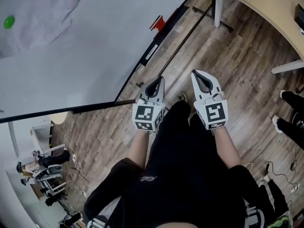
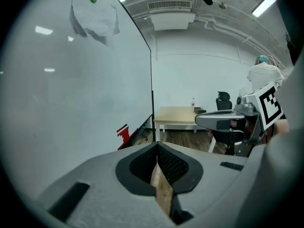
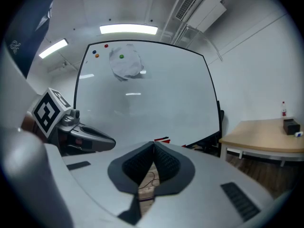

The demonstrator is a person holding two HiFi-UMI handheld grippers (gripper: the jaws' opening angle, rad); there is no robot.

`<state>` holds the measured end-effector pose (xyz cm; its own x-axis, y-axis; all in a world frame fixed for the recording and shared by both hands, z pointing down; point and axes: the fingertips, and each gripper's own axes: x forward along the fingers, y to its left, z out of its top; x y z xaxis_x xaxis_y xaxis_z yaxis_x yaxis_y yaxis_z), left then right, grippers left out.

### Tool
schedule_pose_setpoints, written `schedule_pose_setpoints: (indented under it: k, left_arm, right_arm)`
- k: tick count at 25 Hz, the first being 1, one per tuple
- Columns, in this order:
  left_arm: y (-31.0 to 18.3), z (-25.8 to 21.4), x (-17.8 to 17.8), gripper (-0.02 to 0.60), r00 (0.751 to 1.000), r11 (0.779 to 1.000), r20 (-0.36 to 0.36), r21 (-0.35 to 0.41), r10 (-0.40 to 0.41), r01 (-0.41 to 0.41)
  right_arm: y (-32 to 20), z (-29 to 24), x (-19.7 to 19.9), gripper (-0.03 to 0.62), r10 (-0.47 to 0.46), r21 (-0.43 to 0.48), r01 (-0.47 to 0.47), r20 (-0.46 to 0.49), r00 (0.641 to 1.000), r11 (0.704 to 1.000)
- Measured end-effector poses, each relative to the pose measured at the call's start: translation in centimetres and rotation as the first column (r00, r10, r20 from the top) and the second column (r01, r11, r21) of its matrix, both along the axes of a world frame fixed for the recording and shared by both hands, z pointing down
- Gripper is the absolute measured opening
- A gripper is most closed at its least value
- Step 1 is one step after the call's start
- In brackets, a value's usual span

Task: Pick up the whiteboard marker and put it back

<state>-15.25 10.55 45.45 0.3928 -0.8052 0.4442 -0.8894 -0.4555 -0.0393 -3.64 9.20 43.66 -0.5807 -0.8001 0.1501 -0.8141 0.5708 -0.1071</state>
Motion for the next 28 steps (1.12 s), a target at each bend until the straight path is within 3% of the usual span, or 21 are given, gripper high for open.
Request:
schedule_pose_setpoints:
  k: [10,15,18,21,26,28]
  left_arm:
    - [-6.4,4.0,-2.1,0.006,0.995,0.996,0.095,-0.088,0.016,-0.008]
    - [-9.5,6.9,-4.5,0.008,0.982,0.980,0.183,-0.200,0.052,-0.015]
    - [-11.7,9.4,-6.6,0.008,0.955,0.965,0.290,-0.264,0.069,0.011]
    - [-13.6,11.9,-8.8,0.008,0.911,0.948,0.400,-0.316,0.098,0.036]
    - [-15.6,15.8,-10.7,0.011,0.876,0.921,0.462,-0.387,0.140,0.057]
    - [-16.1,17.0,-11.1,0.052,0.861,0.914,0.486,-0.401,0.152,0.065]
  right_arm:
    - [-4.6,2.5,-1.3,0.003,-0.023,-0.065,0.021,-0.021,1.000,0.998]
    - [-8.4,3.4,-3.3,0.003,-0.032,-0.086,0.029,-0.037,0.999,0.996]
    - [-10.7,3.6,-4.9,0.003,-0.042,-0.092,0.038,-0.040,0.998,0.995]
    - [-12.2,4.5,-6.3,0.003,-0.053,-0.122,0.047,-0.046,0.998,0.991]
    - [-13.8,6.5,-7.2,0.003,-0.044,-0.178,0.034,-0.054,0.998,0.983]
    - [-14.1,7.2,-7.1,0.003,-0.041,-0.191,0.029,-0.063,0.997,0.981]
